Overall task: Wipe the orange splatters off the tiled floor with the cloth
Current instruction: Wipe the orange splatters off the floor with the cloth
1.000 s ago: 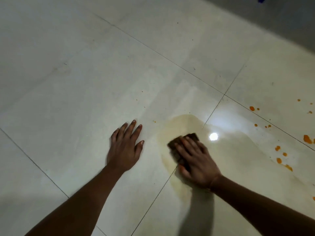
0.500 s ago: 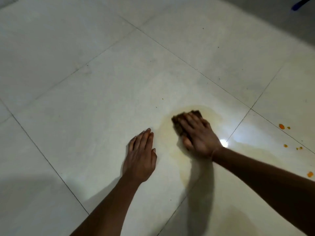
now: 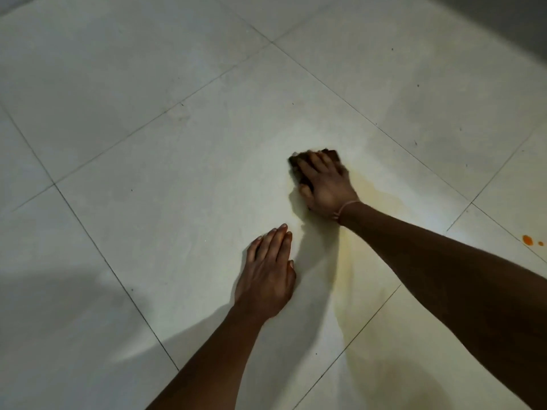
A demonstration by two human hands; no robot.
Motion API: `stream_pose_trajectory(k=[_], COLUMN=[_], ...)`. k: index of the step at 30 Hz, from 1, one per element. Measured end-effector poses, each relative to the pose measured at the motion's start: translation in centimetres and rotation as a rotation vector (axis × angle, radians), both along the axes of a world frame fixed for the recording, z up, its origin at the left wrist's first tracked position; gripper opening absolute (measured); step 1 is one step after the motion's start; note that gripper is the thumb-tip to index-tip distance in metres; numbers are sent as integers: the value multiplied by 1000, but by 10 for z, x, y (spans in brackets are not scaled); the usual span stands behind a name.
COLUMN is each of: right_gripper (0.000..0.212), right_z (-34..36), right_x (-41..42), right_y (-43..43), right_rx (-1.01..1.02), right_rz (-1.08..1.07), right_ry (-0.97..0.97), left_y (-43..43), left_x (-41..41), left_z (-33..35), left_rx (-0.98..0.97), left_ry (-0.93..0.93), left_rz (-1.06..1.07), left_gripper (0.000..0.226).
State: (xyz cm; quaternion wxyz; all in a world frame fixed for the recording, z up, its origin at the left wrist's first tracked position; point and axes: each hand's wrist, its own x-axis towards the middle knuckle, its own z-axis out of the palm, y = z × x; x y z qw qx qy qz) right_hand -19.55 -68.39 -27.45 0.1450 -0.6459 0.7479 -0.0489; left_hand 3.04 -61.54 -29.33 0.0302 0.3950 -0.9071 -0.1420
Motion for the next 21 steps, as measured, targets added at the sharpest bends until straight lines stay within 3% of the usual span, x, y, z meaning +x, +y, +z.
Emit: stream_pose_trajectory(k=[3,4,7,8,9,11,13,17,21], right_gripper=[64,63,67,66,65,64,63,67,65], right_z=[-10,-9,-4,-3,0,0,-3,-1,-4], right_x=[11,0,-16,-8,4,22,10,36,111], right_y=[31,40,69,88,115,175,214,200,284], right_rx=[-27,-42,-60,-49,-42,-15,18,-16,7], right_rz=[446,409,-193,-254,-194,121,206,-385,132], right_ry=[31,26,-23,-21,-23,-23,-6,-16,-38], left_y=[0,1,0,-1,0,-1,0,3,4], left_x=[1,1,2,2,1,0,-1,-4,-6], left_z=[-1,-1,-1,-1,0,1,1,0,4], left_rx=[-6,-12,-22,-23,-28,-28,-31,-46,-23], left_ry=[3,1,-20,-27,-28,-31,-39,-33,-32], left_rz=[1,-4,-15,-15,-16,-17,-25,-6,2], left_gripper=[53,53,54,54,55,55,55,56,59])
